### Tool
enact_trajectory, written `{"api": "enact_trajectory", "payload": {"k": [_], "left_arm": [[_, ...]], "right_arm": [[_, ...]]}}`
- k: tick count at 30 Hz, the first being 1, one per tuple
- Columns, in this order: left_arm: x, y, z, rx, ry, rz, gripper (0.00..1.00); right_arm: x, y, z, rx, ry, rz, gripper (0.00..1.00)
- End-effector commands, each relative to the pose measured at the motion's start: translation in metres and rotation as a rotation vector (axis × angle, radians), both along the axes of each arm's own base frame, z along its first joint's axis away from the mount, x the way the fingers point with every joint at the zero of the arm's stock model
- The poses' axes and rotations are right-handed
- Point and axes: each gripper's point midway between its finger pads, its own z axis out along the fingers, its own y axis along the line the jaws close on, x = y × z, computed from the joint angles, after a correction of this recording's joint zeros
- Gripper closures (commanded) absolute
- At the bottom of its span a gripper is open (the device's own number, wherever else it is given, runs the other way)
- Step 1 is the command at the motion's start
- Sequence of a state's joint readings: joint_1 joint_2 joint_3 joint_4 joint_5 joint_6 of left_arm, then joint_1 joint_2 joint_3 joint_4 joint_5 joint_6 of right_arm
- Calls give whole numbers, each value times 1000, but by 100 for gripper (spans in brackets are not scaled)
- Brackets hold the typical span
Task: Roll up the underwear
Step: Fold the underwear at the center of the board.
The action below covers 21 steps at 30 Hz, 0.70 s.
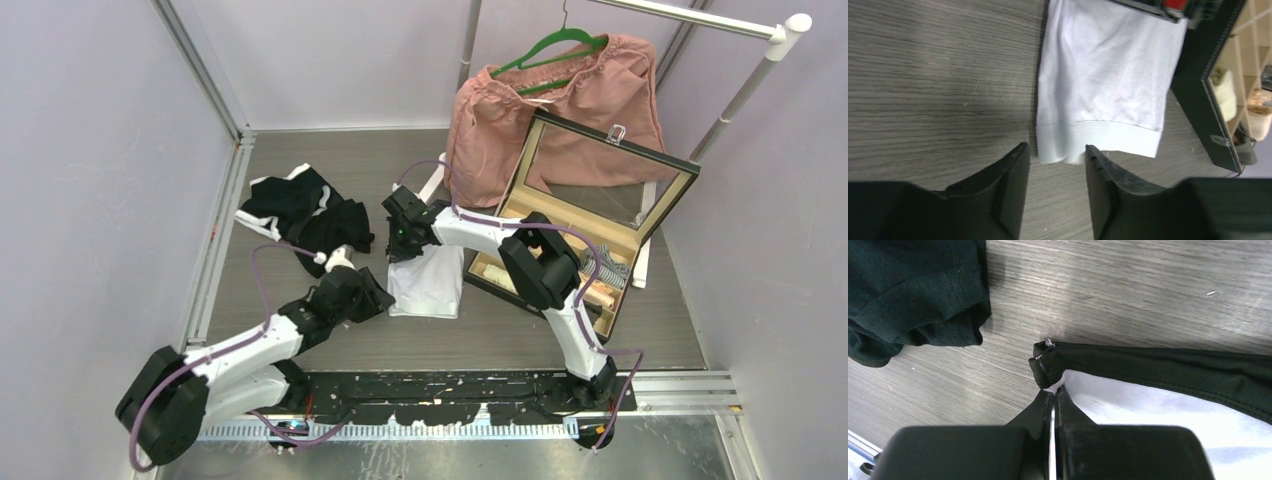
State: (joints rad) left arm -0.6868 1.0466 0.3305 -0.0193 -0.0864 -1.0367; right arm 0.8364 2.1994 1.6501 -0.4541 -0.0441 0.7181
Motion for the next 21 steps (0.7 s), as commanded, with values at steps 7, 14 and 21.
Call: {"api": "enact_trajectory", "payload": {"k": [7, 14, 21], "left_arm": [[1, 8, 26, -33, -89, 16, 41], [3, -4, 9, -19, -28, -19, 41], [6, -14, 2, -35, -8, -41, 43]], "right_arm": [[-1, 5, 17, 46, -15, 7, 99], [-2, 5, 17, 44, -14, 11, 99], [-2, 4, 17, 44, -15, 11, 99]]}}
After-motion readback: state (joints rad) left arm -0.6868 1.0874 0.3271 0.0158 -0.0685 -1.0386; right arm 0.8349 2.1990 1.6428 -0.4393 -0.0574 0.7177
